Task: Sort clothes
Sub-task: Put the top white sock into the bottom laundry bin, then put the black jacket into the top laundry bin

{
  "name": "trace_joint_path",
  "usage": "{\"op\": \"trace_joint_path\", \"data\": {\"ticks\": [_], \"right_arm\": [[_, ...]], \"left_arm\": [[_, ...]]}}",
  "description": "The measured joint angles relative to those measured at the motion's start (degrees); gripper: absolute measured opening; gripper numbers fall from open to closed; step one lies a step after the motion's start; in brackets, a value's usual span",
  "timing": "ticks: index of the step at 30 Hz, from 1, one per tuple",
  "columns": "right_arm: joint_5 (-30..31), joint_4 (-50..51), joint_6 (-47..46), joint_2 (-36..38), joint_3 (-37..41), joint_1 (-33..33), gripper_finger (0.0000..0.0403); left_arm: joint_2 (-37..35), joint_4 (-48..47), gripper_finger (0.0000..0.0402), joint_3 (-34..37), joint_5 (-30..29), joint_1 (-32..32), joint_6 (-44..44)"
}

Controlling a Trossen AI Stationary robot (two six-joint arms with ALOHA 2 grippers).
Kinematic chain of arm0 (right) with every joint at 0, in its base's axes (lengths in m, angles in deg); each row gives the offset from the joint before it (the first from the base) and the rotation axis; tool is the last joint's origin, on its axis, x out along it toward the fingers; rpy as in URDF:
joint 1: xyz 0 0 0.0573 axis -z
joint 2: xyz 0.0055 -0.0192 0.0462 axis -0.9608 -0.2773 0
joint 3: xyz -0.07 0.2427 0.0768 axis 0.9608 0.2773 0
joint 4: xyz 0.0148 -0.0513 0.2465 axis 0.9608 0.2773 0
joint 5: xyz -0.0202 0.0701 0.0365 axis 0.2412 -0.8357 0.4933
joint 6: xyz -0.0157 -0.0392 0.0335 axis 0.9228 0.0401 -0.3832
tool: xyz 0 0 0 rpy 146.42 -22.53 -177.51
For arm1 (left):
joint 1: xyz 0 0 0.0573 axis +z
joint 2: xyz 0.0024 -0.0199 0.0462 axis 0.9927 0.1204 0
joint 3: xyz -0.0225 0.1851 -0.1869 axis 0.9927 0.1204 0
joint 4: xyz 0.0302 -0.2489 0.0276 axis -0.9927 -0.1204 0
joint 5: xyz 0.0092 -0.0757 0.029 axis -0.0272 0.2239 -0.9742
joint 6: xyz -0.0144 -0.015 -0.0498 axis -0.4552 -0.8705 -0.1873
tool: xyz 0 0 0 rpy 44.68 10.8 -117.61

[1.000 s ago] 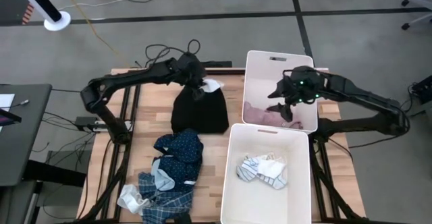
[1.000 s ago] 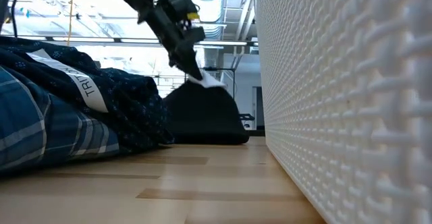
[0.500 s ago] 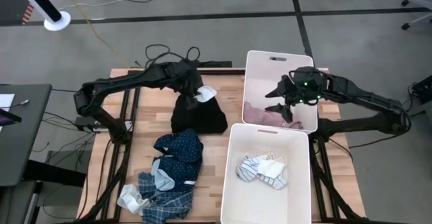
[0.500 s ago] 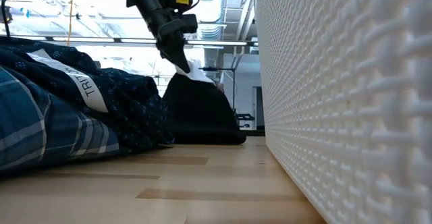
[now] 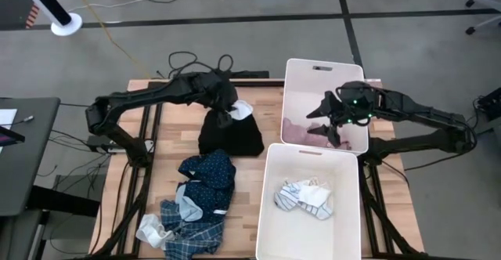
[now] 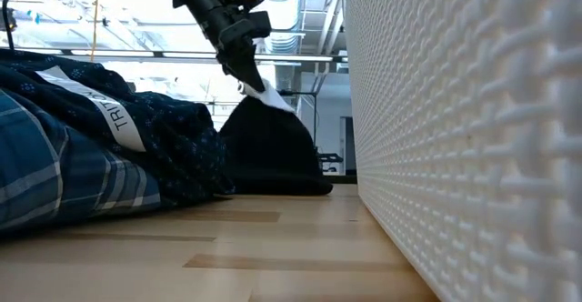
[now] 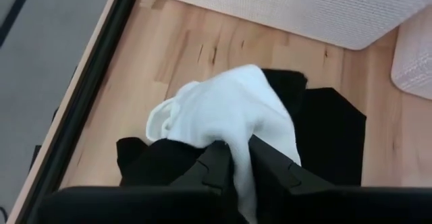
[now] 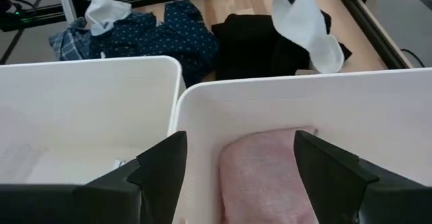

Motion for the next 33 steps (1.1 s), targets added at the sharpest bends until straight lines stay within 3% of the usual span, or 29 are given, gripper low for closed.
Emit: {"op": "trace_joint_path", "data": {"ticks": [7, 12, 15, 23, 28, 33], "right_arm": [[0.00, 0.02, -0.02, 0.00, 0.00, -0.60, 0.0286], [0.00, 0.00, -0.43, 0.00, 0.00, -0.60, 0.0286], [0.00, -0.02, -0.44, 0.00, 0.00, -0.58, 0.0286], [0.00, -0.18, -0.59, -1.10, 0.00, -0.60, 0.0286], [0.00, -0.09, -0.47, -2.69, 0.00, -0.70, 0.0286], [0.02, -0.22, 0.93, -4.60, 0.00, -1.48, 0.0286]], "left_arm": [[0.00, -0.91, 0.0086, 0.00, 0.03, -1.26, 0.56], [-0.04, -1.69, 0.0013, 0.59, -0.95, -1.52, 0.55], [-0.01, 0.51, 0.0022, 2.23, -0.86, -1.55, 0.97], [0.24, 11.42, 0.0162, 9.37, 0.04, -3.88, 9.03], [2.73, 1.75, 0.0248, 9.90, 0.63, -2.77, 5.64], [5.69, 0.04, 0.0323, 10.84, 4.73, -3.13, 4.34]]}}
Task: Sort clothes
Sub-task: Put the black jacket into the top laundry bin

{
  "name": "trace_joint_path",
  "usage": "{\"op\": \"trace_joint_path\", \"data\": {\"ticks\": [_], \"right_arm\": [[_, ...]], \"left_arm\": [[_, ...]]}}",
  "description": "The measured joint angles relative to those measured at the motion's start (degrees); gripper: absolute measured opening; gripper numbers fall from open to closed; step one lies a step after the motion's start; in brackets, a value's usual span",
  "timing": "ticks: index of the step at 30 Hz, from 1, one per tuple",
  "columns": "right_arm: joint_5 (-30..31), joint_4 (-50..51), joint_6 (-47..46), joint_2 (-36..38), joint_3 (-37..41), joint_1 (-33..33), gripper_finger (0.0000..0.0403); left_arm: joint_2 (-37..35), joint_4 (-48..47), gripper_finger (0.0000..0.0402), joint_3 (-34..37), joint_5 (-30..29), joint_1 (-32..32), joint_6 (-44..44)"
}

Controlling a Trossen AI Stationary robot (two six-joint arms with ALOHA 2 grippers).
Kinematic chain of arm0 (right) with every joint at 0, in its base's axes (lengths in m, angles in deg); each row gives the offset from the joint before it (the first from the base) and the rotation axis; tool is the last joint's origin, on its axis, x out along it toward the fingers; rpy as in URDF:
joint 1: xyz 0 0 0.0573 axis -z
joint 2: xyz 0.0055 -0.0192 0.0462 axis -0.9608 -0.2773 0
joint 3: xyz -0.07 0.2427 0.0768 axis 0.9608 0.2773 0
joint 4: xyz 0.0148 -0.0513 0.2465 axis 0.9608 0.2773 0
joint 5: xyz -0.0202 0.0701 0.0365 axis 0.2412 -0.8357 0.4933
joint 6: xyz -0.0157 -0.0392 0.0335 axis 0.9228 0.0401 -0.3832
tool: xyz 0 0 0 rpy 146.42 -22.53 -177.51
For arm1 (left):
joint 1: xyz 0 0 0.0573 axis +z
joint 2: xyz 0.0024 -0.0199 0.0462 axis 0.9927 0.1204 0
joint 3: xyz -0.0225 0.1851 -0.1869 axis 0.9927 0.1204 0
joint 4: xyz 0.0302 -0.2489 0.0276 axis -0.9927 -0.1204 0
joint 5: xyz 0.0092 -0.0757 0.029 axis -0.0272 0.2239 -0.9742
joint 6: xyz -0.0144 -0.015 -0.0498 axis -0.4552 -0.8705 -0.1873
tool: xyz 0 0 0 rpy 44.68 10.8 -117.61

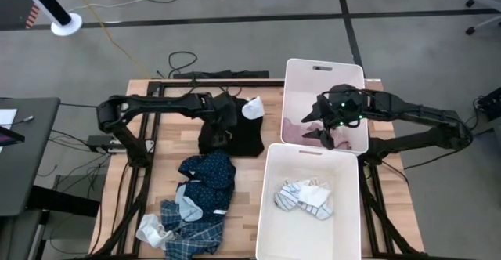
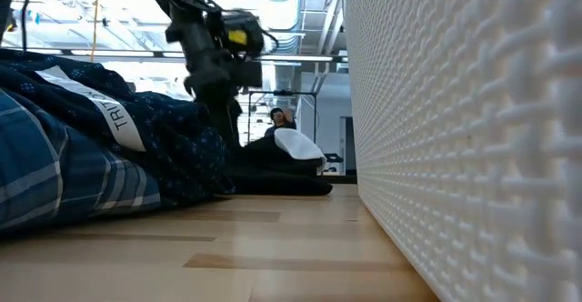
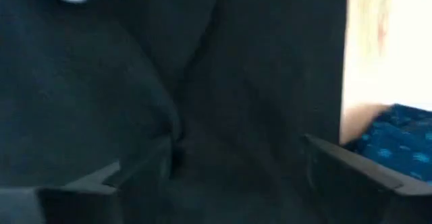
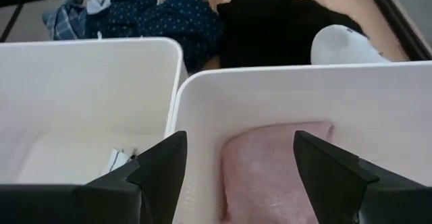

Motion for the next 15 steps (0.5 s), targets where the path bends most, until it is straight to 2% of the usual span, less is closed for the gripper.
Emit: {"op": "trace_joint_path", "data": {"ticks": [5, 9, 12, 15], "right_arm": [[0.00, -0.54, 0.43, -2.16, 0.00, -1.18, 0.0286], [0.00, -0.68, 0.58, -3.19, 0.00, -2.19, 0.0286], [0.00, -0.72, 0.58, -3.24, 0.00, -2.76, 0.0286], [0.00, -0.91, 0.58, -3.16, 0.00, -2.95, 0.0286]], "left_arm": [[6.60, 1.75, 0.0377, 0.08, -1.44, -0.03, 0.22], [12.25, 2.72, 0.0391, -0.23, -1.60, -0.44, 1.51], [16.02, 3.90, 0.0377, -0.51, -5.87, -1.37, 1.24], [17.41, 4.33, 0.0321, -0.68, -7.52, -2.49, 3.16]]}}
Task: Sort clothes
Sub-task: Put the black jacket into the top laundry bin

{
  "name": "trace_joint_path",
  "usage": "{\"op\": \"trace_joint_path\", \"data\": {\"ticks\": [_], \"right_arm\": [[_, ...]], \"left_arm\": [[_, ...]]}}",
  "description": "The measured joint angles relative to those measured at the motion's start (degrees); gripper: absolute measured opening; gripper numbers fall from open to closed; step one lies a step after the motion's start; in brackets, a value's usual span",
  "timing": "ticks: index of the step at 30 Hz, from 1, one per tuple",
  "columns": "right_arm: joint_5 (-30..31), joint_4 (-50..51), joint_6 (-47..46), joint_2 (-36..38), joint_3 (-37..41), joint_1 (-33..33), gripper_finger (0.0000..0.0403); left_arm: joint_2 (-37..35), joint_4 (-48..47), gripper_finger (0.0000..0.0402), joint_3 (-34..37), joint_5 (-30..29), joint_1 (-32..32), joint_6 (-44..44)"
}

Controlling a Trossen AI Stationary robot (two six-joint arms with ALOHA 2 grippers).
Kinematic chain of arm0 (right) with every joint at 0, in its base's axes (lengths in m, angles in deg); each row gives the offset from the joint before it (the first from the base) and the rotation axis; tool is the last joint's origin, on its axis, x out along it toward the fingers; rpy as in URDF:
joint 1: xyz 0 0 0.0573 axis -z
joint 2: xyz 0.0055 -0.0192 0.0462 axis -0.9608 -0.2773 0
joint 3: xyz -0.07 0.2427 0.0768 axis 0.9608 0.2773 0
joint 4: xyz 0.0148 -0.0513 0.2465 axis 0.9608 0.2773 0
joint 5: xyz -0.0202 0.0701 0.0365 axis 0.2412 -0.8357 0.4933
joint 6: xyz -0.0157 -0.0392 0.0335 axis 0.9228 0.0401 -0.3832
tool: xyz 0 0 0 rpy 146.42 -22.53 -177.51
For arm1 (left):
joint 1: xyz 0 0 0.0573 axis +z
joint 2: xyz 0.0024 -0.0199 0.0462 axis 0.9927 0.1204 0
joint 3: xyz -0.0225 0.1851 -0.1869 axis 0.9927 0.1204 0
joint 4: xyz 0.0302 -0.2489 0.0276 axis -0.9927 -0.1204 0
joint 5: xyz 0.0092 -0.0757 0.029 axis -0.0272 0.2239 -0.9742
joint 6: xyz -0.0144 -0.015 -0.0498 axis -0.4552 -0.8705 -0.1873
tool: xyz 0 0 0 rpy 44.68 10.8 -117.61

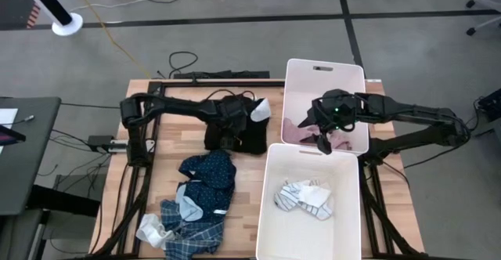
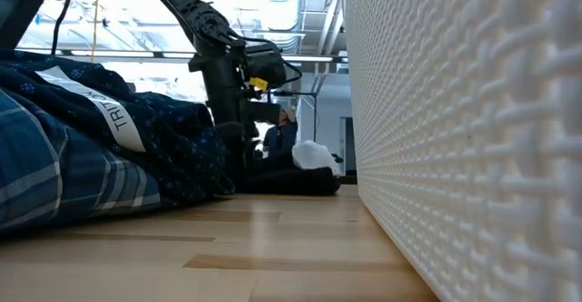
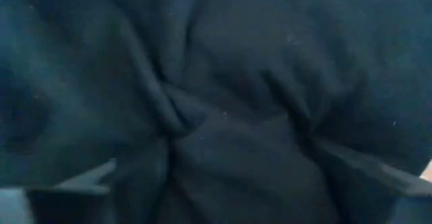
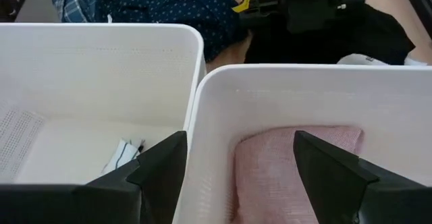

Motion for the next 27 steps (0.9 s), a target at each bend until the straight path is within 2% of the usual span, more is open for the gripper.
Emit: {"op": "trace_joint_path", "data": {"ticks": [3, 7, 8, 11, 17, 21, 27], "right_arm": [[0.01, -0.03, 0.04, -0.02, 0.00, -0.01, 0.0286], [0.01, -0.79, 0.04, -0.02, 0.00, 0.01, 0.0286], [0.01, -0.99, 0.03, -0.02, 0.00, 0.01, 0.0286], [0.01, -1.62, 0.02, -0.02, 0.00, 0.01, 0.0286], [0.01, -1.86, 0.28, -0.02, 0.00, -0.02, 0.0286], [-0.01, -3.15, 2.16, -0.02, 0.00, -0.33, 0.0286], [0.02, -8.05, 4.52, -0.02, 0.00, -1.55, 0.0286]], "left_arm": [[0.03, 0.29, 0.0220, -0.05, -2.02, -1.27, 1.06], [-0.84, -0.97, 0.0051, -0.76, -1.33, -1.43, 2.60], [-1.16, -1.50, 0.0039, -0.80, -1.10, -1.45, 2.95], [-2.11, -5.10, 0.0040, -1.55, -2.21, -1.77, 3.53], [-8.10, -17.45, 0.0040, -3.66, -10.05, -3.08, 2.63], [-16.40, -18.62, 0.0040, -5.74, -13.76, -4.26, 1.37], [-29.73, -19.20, 0.0040, -6.75, -15.09, -5.37, -0.51]]}}
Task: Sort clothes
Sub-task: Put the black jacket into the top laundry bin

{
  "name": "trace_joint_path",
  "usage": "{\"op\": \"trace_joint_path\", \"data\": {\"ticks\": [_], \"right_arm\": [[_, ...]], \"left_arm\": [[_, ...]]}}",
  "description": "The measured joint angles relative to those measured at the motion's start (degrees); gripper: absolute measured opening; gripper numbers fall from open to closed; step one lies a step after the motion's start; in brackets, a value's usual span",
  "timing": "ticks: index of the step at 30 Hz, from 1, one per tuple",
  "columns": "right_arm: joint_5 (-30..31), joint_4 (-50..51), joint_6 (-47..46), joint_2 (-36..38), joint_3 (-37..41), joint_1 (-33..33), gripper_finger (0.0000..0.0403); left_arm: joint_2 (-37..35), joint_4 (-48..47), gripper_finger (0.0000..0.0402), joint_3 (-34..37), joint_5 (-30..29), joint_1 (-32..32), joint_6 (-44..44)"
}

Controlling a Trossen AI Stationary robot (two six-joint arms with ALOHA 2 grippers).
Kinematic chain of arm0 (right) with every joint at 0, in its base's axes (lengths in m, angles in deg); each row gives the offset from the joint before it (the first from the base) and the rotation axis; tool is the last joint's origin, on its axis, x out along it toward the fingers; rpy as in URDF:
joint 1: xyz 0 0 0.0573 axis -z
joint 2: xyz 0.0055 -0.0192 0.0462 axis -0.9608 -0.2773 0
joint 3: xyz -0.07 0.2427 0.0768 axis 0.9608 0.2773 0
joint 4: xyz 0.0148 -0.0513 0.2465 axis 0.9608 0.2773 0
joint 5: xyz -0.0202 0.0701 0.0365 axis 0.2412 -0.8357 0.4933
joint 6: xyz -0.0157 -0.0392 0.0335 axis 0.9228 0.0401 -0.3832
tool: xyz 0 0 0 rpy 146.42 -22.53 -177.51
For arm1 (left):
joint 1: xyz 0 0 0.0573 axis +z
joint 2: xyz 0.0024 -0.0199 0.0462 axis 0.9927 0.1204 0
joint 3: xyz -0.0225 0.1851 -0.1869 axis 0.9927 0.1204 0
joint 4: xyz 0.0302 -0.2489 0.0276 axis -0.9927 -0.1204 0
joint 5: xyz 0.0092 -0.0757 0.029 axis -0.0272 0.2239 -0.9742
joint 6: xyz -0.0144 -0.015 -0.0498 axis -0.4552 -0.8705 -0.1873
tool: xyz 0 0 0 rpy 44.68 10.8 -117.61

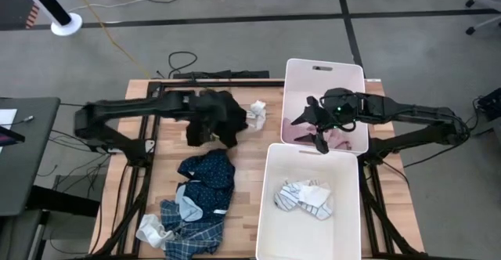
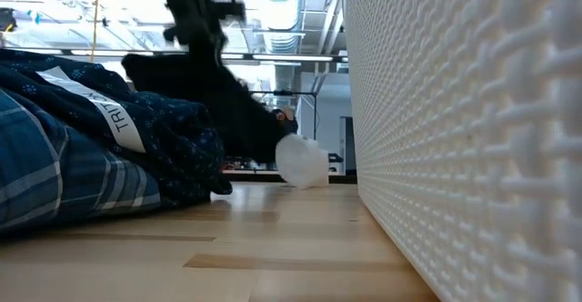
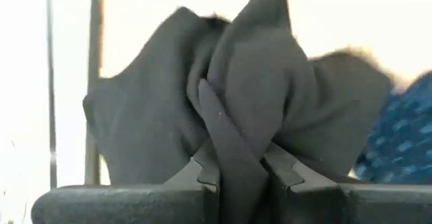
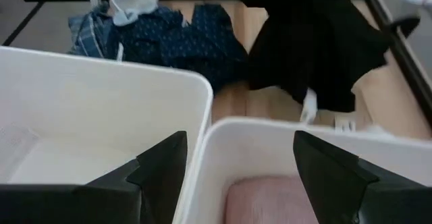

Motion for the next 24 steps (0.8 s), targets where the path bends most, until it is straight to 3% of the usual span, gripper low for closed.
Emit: {"op": "trace_joint_path", "data": {"ticks": [7, 12, 24], "right_arm": [[-0.02, -9.15, 3.19, 0.00, 0.00, -2.99, 0.0286], [-0.04, -18.96, 6.55, -0.07, 0.00, -5.95, 0.0286], [-0.04, -37.57, 16.64, -4.13, -0.03, -11.42, 0.0286]], "left_arm": [[-12.85, 2.78, 0.0040, -0.33, -0.33, -3.06, -1.60], [-18.01, 8.14, 0.0040, -0.37, -0.33, -6.51, -1.48], [-16.00, 22.20, 0.0040, -0.46, -0.06, -12.12, 3.21]]}}
